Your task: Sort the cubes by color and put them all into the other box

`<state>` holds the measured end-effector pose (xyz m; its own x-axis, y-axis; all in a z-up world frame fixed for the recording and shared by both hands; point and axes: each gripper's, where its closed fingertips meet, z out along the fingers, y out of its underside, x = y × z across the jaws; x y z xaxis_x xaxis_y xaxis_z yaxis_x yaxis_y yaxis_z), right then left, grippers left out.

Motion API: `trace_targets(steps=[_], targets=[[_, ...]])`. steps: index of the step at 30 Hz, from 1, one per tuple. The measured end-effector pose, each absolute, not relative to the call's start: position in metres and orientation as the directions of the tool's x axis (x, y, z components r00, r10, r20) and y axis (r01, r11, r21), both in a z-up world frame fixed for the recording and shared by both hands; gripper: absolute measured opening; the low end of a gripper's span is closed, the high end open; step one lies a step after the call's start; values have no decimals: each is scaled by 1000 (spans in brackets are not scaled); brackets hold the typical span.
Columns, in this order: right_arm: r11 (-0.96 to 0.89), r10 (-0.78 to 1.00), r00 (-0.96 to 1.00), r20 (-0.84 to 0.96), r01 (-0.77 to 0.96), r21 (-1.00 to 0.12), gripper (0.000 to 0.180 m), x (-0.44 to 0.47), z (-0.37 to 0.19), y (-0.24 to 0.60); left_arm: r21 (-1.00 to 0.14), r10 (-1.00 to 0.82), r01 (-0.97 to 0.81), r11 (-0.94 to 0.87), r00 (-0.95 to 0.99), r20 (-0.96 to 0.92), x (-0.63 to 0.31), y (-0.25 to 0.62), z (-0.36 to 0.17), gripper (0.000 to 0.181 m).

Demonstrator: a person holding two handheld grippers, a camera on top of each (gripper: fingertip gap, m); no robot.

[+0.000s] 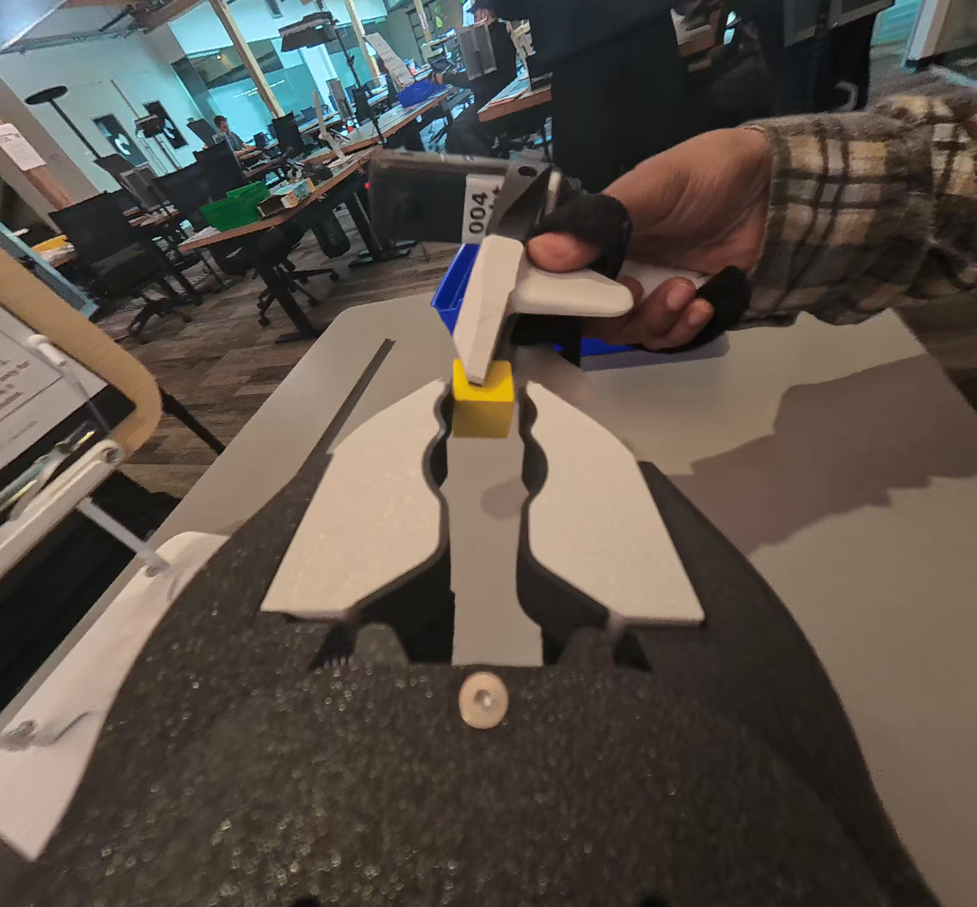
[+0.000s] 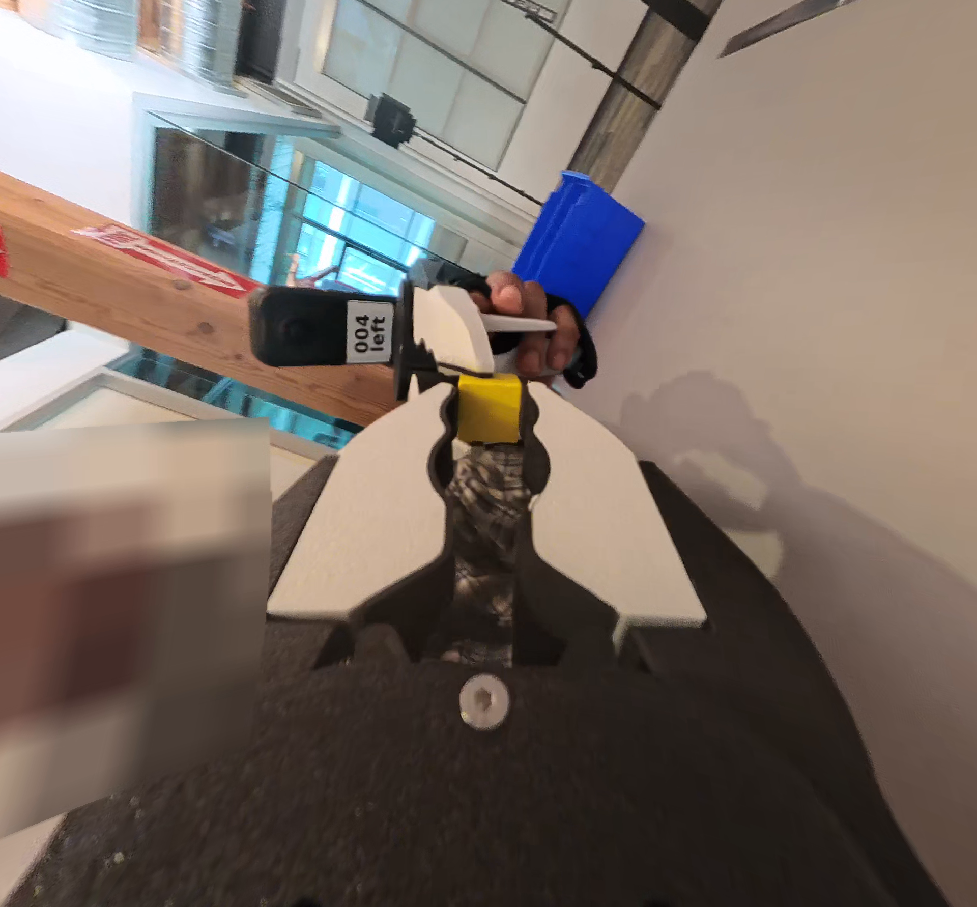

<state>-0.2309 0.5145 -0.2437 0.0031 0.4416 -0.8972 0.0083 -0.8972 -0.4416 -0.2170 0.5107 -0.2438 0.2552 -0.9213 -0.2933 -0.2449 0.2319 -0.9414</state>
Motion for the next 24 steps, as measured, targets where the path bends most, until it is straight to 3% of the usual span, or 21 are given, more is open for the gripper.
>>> trace_targets(steps=[1,5,11,15,24], targets=[[-889,457,46,-888,4,-458,22,-222,-243,518,-948,-930,-236,216,246,-273,-215,508,-244,33],[-835,506,369,-780,-17,-550,22,-148,-249,552,-961,-967,-256,103,200,-157,-221,488,-255,69],[-799,297,863,-408,-10,-602,22,21,-283,615,-960,-993,-280,33,97,-63,-258,423,-272,71],[-834,161,939,-305,-35,-550,22,84,-328,635,-963,-998,-268,-24,56,9,-283,373,-290,67],[-940,96,895,-435,-63,-336,22,84,-432,644,-948,-983,-275,-160,129,128,-326,332,-332,60]])
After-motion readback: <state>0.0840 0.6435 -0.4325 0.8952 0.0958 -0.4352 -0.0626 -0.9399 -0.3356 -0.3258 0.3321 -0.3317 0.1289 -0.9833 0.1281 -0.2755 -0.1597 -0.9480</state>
